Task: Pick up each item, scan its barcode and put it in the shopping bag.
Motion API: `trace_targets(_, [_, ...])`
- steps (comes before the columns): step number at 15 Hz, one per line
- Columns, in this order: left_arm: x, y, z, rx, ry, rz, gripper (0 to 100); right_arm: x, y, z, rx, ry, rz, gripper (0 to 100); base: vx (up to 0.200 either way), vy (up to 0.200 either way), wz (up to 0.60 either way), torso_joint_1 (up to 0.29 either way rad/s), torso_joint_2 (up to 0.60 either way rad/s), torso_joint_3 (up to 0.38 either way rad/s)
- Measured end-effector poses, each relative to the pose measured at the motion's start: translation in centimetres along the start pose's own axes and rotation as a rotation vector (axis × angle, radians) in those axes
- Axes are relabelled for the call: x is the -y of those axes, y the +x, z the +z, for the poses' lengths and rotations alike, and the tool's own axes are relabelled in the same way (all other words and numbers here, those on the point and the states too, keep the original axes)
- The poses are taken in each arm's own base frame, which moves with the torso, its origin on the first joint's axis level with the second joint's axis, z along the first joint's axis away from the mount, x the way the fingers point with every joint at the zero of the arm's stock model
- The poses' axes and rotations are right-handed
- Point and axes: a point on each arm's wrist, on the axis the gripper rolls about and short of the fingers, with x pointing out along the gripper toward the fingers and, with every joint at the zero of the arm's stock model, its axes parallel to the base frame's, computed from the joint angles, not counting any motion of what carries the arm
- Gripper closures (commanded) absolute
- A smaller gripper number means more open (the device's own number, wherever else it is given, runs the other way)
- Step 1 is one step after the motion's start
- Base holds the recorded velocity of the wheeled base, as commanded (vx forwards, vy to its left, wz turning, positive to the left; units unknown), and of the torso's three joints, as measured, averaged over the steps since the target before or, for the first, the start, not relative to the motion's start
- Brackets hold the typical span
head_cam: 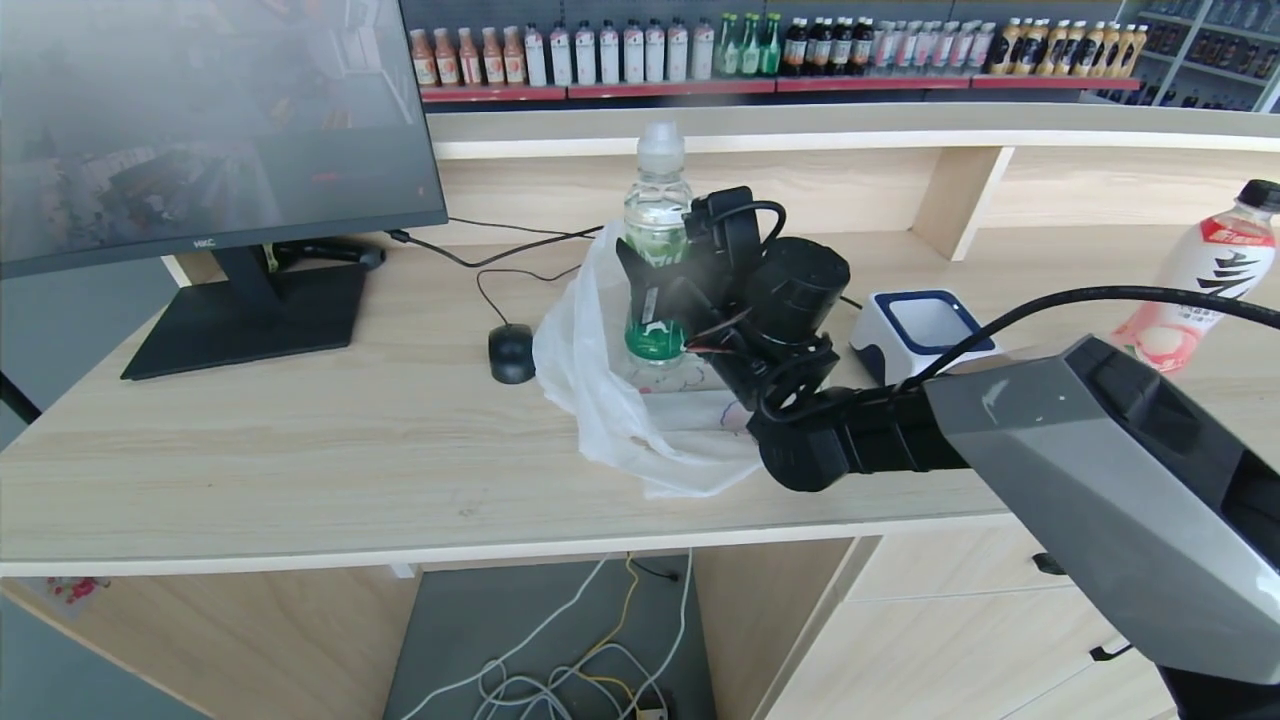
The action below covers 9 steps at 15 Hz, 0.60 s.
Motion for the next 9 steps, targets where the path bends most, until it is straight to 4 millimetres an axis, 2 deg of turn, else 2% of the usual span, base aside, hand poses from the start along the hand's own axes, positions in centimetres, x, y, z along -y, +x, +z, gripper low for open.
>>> trace_targets(9, [0.00, 0.00, 0.00, 0.000, 0.000, 0.000, 0, -0.61, -0.17, -0.76, -0.019, 0.023, 0.008, 100, 0.000, 0.000, 0.00, 0.000, 0.00, 0.000])
